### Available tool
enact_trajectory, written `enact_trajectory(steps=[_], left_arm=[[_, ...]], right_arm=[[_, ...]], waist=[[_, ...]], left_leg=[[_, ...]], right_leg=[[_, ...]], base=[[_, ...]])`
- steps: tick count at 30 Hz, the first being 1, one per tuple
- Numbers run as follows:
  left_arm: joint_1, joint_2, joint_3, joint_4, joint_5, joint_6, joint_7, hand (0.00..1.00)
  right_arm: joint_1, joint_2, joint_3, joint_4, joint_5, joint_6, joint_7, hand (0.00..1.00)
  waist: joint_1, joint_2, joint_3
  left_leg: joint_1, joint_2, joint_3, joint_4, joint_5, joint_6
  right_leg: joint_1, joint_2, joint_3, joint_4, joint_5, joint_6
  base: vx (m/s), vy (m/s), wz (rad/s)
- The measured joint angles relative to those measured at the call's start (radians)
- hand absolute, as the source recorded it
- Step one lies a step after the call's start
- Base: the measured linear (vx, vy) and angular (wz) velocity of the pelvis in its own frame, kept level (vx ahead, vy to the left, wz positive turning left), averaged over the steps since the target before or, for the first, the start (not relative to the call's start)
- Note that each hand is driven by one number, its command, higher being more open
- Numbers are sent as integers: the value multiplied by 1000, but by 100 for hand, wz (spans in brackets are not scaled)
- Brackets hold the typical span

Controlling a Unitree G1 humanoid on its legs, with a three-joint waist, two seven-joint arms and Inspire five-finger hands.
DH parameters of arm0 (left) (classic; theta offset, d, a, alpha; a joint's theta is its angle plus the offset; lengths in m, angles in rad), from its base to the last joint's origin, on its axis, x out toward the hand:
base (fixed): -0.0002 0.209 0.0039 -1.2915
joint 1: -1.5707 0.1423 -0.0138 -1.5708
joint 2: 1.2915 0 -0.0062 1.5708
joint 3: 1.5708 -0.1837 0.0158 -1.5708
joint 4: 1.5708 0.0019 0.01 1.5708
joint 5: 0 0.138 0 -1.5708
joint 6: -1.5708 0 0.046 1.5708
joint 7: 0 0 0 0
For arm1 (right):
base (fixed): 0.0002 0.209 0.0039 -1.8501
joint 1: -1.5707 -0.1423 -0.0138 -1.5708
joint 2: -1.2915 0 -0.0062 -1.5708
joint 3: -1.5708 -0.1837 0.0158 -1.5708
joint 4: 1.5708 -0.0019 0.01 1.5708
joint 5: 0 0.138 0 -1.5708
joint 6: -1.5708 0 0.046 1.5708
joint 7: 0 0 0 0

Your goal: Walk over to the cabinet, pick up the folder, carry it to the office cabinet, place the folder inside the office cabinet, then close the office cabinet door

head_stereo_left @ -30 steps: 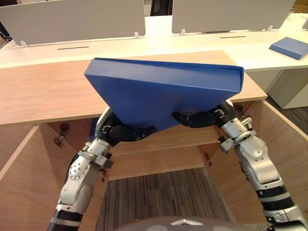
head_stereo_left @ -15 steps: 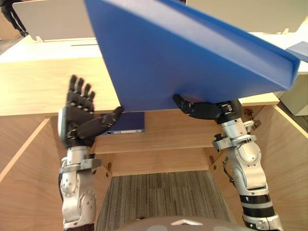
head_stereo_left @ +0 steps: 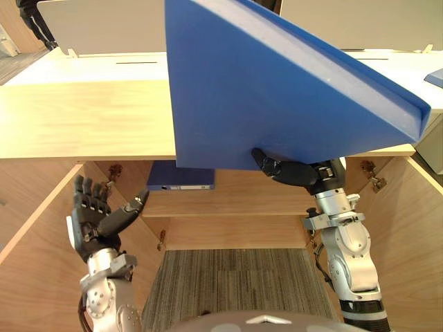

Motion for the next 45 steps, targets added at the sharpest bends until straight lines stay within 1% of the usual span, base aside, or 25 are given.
enact_trajectory(steps=[3,8,9,13,15,18,19,20,21,22,23,24,25,26,27,28,30,31,32,34,36,37,41,42,45], left_arm=[[-4,0,-2,137,47,10,1,100],[-33,12,-4,415,111,53,21,100],[-37,21,-10,479,116,67,25,100],[-54,88,-68,699,171,77,23,100],[-81,121,-83,809,200,91,20,100],[-87,141,-89,874,234,95,19,100],[-104,149,-89,898,237,95,19,100],[-116,153,-89,908,243,96,21,100],[-137,158,-89,910,255,96,22,100],[-152,160,-90,911,262,95,22,100],[-188,165,-95,914,272,95,25,100],[-209,170,-106,914,272,95,28,100],[-255,179,-123,918,273,92,33,100],[-302,188,-133,921,273,91,39,100],[-322,193,-138,921,273,90,42,100],[-363,207,-158,922,273,87,47,100],[-404,212,-171,918,273,83,50,100],[-416,210,-181,915,273,82,56,100],[-418,209,-186,911,273,82,59,100],[-419,188,-184,874,271,82,65,100],[-430,168,-165,833,271,82,69,100],[-439,160,-165,819,271,82,73,100],[-466,127,-153,780,271,82,79,100],[-489,121,-154,762,271,83,79,100],[-528,107,-152,714,271,83,78,100]], right_arm=[[28,0,51,6,35,1,9,0],[56,-11,139,88,55,4,20,0],[61,-18,168,118,55,10,21,0],[73,-59,269,214,53,25,23,0],[73,-70,296,275,46,29,25,0],[73,-90,319,340,-1,45,15,0],[72,-100,318,356,-20,45,12,0],[72,-102,317,358,-30,46,7,0],[65,-107,316,359,-40,47,-3,0],[55,-107,315,359,-46,47,-7,0],[20,-110,316,359,-74,47,-21,0],[2,-114,317,359,-81,46,-26,0],[-47,-124,316,361,-96,46,-33,0],[-97,-132,317,361,-111,46,-48,0],[-119,-134,315,362,-113,46,-53,0],[-162,-135,311,366,-114,46,-73,0],[-199,-131,302,366,-114,46,-113,0],[-207,-122,291,362,-114,46,-132,0],[-212,-115,285,361,-114,46,-140,0],[-213,-94,265,315,-119,46,-185,0],[-215,-90,251,260,-141,46,-210,0],[-220,-90,243,230,-144,45,-219,0],[-252,-60,215,186,-140,40,-248,0],[-281,-37,194,186,-122,38,-258,0],[-337,-8,149,187,-45,35,-274,0]], waist=[[-2,0,0],[-1,-10,-6],[-1,-14,-8],[1,-28,-11],[3,-30,-10],[6,-32,2],[13,-33,22],[15,-42,30],[23,-33,64],[23,-35,86],[23,-22,137],[23,-15,161],[22,0,214],[22,8,251],[22,9,267],[18,9,303],[16,7,337],[17,7,345],[19,8,354],[20,11,364],[29,17,372],[30,18,376],[40,21,380],[42,21,384],[51,22,411]], left_leg=[[0,1,0,0,0,-1],[-1,1,2,0,0,-1],[-2,2,4,0,-1,-2],[-19,7,19,0,-1,-8],[-21,9,18,0,-1,-9],[-49,14,20,2,1,-12],[-64,16,20,14,1,-12],[-76,18,22,27,-2,-11],[-117,24,25,75,-19,-12],[-144,29,25,111,-33,-11],[-219,42,25,201,-64,-7],[-249,48,25,238,-76,-7],[-316,65,23,316,-95,-1],[-395,78,20,392,-113,0],[-429,82,20,419,-122,1],[-489,86,17,471,-129,6],[-563,92,17,543,-150,4],[-613,103,21,598,-172,3],[-634,108,22,623,-185,0],[-736,130,24,716,-223,-10],[-802,146,24,757,-229,-13],[-839,151,23,783,-233,-12],[-942,172,11,885,-256,-4],[-995,177,-3,924,-264,-6],[-1071,180,-17,968,-268,-10]], right_leg=[[0,1,0,-2,0,0],[0,2,1,-7,0,0],[-1,2,3,-8,0,0],[-23,7,13,-13,-1,-1],[-24,9,13,-15,-1,-1],[-54,14,15,-12,0,-2],[-64,15,15,-8,1,-3],[-74,15,18,-2,2,-4],[-105,16,24,17,2,-5],[-121,17,27,29,3,-6],[-174,22,32,65,2,-8],[-197,25,35,84,0,-10],[-257,34,39,142,-7,-16],[-340,40,41,222,-25,-20],[-379,40,42,260,-37,-19],[-449,38,45,334,-57,-19],[-537,36,54,428,-87,-17],[-595,36,59,484,-109,-15],[-616,37,61,511,-118,-15],[-723,41,68,604,-147,-23],[-790,48,67,640,-152,-23],[-830,48,67,672,-158,-32],[-934,56,61,782,-190,-35],[-984,56,55,825,-204,-38],[-1061,57,49,880,-219,-42]], base=[[0,0,0],[0,0,0],[-23,-16,-4],[-21,-16,-10],[0,0,0],[0,0,0],[0,0,0],[-45,-17,-5],[-38,-10,-6],[-112,-10,-9],[-119,-3,-6],[-176,3,-12],[-191,9,-17],[-201,5,-19],[-225,-5,-11],[-172,-8,-2],[-264,-17,-4],[-264,-24,-12],[-212,-26,-15],[-191,-6,-15],[-148,-1,-11],[-122,-14,-6],[-73,-44,-1],[-37,-32,9],[-71,-38,9]])
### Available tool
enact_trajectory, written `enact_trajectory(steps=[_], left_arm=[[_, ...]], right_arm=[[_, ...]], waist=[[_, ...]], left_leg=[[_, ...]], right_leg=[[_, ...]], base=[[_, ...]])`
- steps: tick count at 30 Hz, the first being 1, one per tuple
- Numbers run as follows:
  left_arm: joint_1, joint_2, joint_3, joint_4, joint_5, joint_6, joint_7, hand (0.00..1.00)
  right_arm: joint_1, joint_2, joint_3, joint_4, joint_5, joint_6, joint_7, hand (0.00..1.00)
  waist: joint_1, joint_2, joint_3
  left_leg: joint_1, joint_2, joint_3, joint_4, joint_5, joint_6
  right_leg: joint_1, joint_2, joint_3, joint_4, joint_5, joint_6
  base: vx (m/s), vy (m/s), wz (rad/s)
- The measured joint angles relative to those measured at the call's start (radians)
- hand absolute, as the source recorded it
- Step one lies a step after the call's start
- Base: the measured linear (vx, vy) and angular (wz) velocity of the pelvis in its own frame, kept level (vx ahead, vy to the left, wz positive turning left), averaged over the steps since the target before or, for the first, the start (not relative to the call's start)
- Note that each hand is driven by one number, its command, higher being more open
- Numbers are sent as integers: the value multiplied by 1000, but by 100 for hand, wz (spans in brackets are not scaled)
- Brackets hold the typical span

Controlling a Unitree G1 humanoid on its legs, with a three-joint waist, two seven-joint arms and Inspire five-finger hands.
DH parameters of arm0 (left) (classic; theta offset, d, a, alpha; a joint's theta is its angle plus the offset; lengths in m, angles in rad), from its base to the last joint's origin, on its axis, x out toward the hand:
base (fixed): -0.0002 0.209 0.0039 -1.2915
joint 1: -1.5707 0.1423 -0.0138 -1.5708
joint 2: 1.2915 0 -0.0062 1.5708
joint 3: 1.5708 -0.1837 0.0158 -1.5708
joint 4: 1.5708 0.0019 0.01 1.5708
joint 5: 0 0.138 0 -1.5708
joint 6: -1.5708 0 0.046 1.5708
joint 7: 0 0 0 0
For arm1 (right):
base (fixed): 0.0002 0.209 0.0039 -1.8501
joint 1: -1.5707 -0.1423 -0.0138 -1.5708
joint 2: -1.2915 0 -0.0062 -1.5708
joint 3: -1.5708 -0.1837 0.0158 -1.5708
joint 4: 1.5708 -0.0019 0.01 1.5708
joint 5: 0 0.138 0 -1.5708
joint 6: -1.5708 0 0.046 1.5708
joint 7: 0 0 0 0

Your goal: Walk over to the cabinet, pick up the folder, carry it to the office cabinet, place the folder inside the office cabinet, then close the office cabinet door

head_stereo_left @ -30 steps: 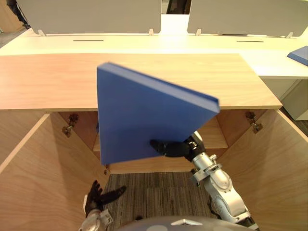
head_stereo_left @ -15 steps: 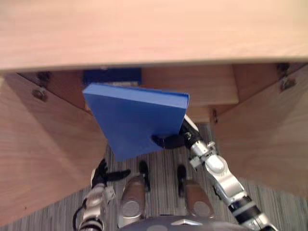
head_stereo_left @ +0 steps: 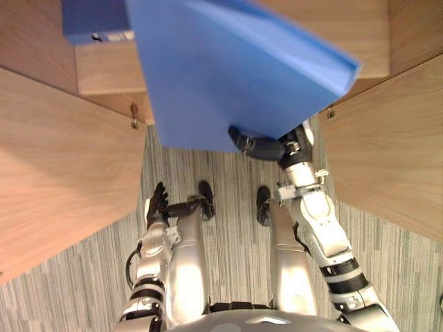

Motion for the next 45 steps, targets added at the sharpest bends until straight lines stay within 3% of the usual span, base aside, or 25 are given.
enact_trajectory(steps=[8,19,31,44,45], left_arm=[[-24,-2,4,-119,-7,0,4,100],[-3,-2,4,-252,-65,-1,9,100],[-4,-2,-2,-255,-83,-1,13,100],[-22,-5,-36,-204,-132,-1,21,100],[-14,-5,-36,-204,-141,-1,20,100]], right_arm=[[-100,15,-116,36,345,-41,-35,0],[-324,7,-222,98,717,-138,-54,0],[-594,-19,-238,269,946,-177,-76,0],[-868,-72,-390,523,1125,-234,-150,0],[-890,-91,-394,556,1130,-233,-159,100]], waist=[[17,2,29],[36,3,30],[46,3,30],[52,3,30],[53,3,30]], left_leg=[[-132,9,-23,69,-3,-5],[-167,0,-48,62,9,-13],[-171,-12,-77,11,40,-31],[-172,-45,-128,-103,113,-51],[-173,-47,-130,-111,117,-52]], right_leg=[[-129,5,-10,81,-15,-7],[-150,-5,-37,79,-17,-12],[-143,-13,-73,46,-15,-14],[-129,-39,-142,-25,0,-33],[-129,-40,-146,-30,0,-34]], base=[[-35,-14,3],[-5,35,6],[11,41,7],[12,24,15],[29,19,8]])
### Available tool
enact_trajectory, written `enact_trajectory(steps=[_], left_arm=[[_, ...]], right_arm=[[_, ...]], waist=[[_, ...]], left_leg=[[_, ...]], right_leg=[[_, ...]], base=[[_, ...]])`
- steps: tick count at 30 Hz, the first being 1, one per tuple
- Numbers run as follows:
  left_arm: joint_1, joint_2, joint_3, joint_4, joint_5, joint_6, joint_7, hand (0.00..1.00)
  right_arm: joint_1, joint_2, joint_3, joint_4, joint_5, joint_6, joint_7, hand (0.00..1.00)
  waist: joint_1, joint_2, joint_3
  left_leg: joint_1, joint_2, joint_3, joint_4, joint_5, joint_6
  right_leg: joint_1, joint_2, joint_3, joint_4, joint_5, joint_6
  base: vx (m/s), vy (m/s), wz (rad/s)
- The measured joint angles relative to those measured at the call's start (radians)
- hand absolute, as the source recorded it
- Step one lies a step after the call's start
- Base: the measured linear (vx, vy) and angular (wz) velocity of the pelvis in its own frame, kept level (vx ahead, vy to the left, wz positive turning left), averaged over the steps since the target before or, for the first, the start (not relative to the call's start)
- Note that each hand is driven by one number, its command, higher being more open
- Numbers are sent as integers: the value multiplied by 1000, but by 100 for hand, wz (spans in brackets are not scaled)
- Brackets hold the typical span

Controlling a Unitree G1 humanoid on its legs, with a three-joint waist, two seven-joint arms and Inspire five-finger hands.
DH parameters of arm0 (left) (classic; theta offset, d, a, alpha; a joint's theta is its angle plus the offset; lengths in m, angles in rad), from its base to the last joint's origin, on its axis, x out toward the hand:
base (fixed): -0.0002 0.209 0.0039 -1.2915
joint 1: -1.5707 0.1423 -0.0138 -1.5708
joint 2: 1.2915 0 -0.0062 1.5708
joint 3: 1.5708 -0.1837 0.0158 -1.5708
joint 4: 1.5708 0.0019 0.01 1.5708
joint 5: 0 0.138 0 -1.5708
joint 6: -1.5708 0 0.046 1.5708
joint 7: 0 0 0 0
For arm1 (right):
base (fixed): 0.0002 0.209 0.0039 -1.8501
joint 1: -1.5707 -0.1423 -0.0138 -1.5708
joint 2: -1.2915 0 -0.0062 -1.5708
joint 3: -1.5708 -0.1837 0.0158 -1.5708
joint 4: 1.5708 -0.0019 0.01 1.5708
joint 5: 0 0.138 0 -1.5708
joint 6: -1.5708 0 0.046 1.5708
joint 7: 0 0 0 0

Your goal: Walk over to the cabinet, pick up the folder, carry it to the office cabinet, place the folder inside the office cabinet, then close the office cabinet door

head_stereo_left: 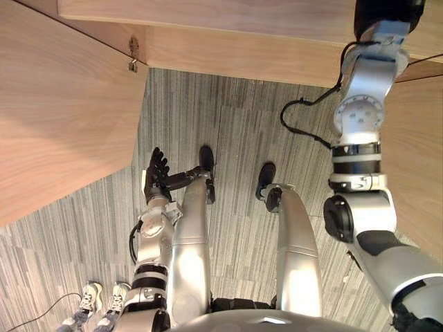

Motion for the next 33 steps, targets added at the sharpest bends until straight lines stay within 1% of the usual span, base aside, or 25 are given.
enact_trajectory(steps=[4,7,12,17,21,25,27,30,32,33], left_arm=[[38,0,-9,-1,-20,-1,-5,100],[43,-1,-18,-1,-20,-1,-13,100],[43,-1,-54,-7,-20,-10,-21,100],[49,0,-55,-41,-21,-11,-20,100],[50,0,-55,-52,-22,-11,-20,100],[51,1,-56,-66,-23,-11,-20,100],[51,5,-56,-67,-23,-11,-20,100],[51,7,-56,-69,-23,-11,-20,100],[53,16,-61,-68,-23,-11,-20,100],[54,20,-65,-68,-23,-10,-20,100]], right_arm=[[-33,-51,0,42,0,16,-27,100],[-48,-80,8,59,0,23,-31,100],[-66,-117,11,71,-3,53,-33,100],[-69,-125,12,101,-9,64,-33,100],[-70,-155,54,114,-11,74,-33,100],[-74,-160,62,114,-14,85,-33,100],[-74,-165,88,114,-18,88,-33,100],[-74,-197,138,113,-71,114,-31,100],[-74,-235,185,97,-154,152,-26,100],[-71,-239,189,88,-180,165,-25,100]], waist=[[2,0,0],[5,0,0],[8,0,0],[8,1,0],[7,2,-1],[5,2,-1],[2,2,-1],[-1,2,-1],[-6,2,-1],[-9,2,-1]], left_leg=[[-4,0,-2,-9,3,1],[-5,0,-2,-14,4,1],[-4,1,-6,-16,5,-1],[-4,1,-6,-16,9,-2],[-4,1,-5,-16,10,-1],[-2,1,-4,-15,10,-1],[0,2,-2,-15,10,-1],[4,4,2,-16,10,-1],[8,7,6,-19,11,0],[12,8,7,-22,11,1]], right_leg=[[0,-2,-11,-9,0,0],[1,-3,-14,-10,0,0],[4,-4,-23,-12,0,-1],[4,-5,-25,-15,0,-1],[4,-6,-25,-14,0,-1],[4,-6,-24,-13,1,-2],[5,-5,-22,-12,1,-2],[6,-5,-19,-13,3,-6],[12,-3,-19,-21,9,-15],[15,-2,-19,-26,12,-16]], base=[[37,26,4],[12,8,1],[0,0,0],[0,0,0],[0,0,0],[0,0,0],[0,0,0],[-3,7,-2],[0,0,-5],[2,6,-4]])
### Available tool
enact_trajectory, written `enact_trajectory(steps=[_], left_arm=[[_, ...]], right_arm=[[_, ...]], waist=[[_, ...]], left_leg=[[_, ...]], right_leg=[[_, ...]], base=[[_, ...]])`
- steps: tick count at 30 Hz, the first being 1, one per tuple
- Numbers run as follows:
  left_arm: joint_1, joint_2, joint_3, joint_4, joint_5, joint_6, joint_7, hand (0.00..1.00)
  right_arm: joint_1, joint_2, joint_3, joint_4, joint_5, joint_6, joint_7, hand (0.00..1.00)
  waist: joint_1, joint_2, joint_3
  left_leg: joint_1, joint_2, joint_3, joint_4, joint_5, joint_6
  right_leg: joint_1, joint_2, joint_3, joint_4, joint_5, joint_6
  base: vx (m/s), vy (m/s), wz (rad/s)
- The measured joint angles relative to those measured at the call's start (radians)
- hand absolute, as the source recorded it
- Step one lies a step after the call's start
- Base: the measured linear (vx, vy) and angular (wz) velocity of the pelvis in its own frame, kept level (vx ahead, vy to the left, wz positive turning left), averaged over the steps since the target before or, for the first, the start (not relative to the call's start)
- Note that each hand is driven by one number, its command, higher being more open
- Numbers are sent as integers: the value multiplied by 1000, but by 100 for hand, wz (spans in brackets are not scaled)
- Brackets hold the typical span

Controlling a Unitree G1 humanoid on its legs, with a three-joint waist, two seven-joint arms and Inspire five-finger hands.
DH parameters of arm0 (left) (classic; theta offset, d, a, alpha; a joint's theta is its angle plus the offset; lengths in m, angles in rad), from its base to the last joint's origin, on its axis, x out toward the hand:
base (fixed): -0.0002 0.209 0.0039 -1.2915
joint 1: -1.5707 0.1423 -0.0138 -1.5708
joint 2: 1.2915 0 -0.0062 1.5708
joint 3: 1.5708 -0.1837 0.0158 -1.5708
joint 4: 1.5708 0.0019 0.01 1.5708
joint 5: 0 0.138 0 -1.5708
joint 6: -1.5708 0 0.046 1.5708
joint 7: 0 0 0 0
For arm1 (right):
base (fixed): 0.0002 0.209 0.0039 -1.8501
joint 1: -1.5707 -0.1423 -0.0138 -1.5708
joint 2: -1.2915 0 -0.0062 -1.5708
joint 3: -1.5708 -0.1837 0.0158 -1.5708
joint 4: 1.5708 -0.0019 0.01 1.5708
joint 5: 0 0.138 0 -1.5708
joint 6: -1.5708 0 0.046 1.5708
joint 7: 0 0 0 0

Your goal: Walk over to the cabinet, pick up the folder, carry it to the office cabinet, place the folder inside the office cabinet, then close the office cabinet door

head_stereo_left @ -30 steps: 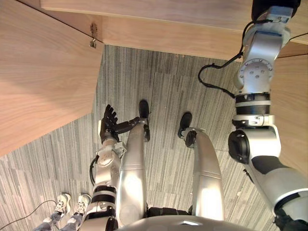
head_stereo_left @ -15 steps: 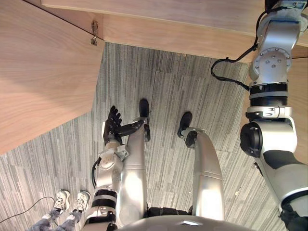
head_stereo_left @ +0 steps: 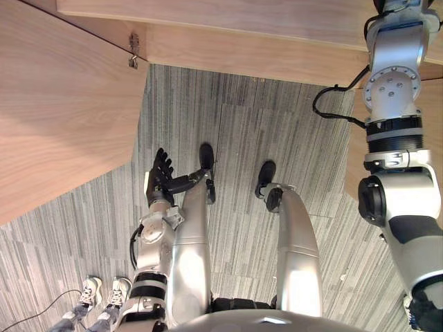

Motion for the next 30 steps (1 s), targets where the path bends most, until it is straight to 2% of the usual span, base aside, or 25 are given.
enact_trajectory(steps=[7,12,17,24,30], left_arm=[[7,35,-31,18,7,0,-10,100],[4,45,-32,69,15,0,-19,100],[-32,78,-33,115,25,0,-25,100],[-133,148,-31,156,25,1,-41,100],[-191,179,-28,157,25,3,-41,100]], right_arm=[[68,-108,61,-130,-229,32,81,100],[88,-179,109,-124,-297,53,121,100],[88,-275,223,-82,-472,89,188,100],[101,-314,338,-68,-688,121,244,100],[127,-319,350,-79,-875,121,255,100]], waist=[[-13,0,-2],[-22,-2,-6],[-29,-3,-7],[-46,-5,-11],[-43,-5,-11]], left_leg=[[42,2,21,-31,3,6],[57,6,33,-44,3,13],[66,13,54,-51,4,25],[63,13,60,-49,3,33],[60,17,66,-50,1,36]], right_leg=[[44,1,6,-41,14,4],[63,3,9,-71,27,10],[75,8,18,-96,48,20],[76,8,22,-107,58,26],[75,12,23,-115,59,27]], base=[[9,13,-2],[34,34,-5],[21,36,-8],[5,15,-2],[17,-1,-2]])
